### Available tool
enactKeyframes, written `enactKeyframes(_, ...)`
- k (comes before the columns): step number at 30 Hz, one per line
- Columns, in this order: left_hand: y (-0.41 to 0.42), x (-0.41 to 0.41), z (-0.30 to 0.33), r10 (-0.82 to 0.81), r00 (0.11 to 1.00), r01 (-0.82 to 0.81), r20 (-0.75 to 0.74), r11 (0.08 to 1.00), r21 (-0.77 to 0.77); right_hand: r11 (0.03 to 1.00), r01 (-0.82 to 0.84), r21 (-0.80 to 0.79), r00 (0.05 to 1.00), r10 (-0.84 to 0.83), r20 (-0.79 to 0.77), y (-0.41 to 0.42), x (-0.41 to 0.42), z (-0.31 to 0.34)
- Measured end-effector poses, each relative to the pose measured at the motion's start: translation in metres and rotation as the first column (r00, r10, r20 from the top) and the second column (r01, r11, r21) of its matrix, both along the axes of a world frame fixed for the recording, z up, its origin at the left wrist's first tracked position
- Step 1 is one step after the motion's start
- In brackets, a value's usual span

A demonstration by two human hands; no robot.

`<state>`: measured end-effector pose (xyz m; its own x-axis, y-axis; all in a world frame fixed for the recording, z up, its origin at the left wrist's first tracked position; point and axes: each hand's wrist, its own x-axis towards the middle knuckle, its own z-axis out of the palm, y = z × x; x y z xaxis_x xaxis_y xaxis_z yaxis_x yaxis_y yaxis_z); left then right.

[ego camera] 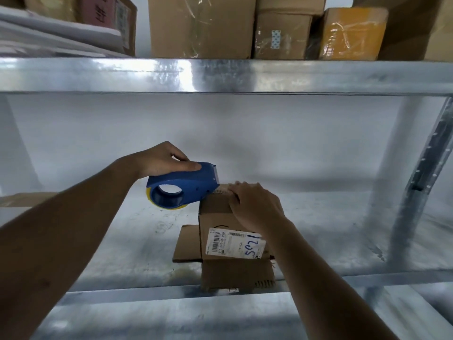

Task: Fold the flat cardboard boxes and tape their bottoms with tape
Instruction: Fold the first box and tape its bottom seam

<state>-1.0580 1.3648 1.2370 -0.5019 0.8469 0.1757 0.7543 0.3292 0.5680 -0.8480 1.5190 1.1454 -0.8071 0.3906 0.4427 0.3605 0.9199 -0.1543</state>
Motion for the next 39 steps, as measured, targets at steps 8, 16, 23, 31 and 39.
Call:
enactKeyframes(8,-0.030,-0.020,-0.011,0.009,1.000,-0.009,0.007,0.999,-0.046,0.996,0.068,-0.065,0.989,-0.058,0.138,-0.001,0.000,0.005)
enactKeyframes(16,-0.077,-0.043,-0.010,0.083,0.996,-0.084,-0.021,0.994,-0.071,0.989,0.133,-0.060,0.963,-0.115,0.243,-0.006,-0.003,0.023)
enactKeyframes(23,-0.072,-0.050,-0.022,0.136,0.988,-0.139,-0.067,0.989,-0.046,0.988,-0.064,-0.142,0.998,0.064,0.000,-0.045,-0.022,0.023)
enactKeyframes(31,-0.072,-0.059,-0.036,0.127,0.990,-0.126,-0.059,0.992,0.019,1.000,-0.017,0.026,0.991,0.013,0.131,-0.049,-0.012,0.002)
enactKeyframes(39,-0.067,-0.063,-0.048,0.132,0.991,-0.131,-0.016,0.991,0.042,0.999,-0.015,0.038,0.994,0.011,0.110,-0.052,-0.016,-0.001)
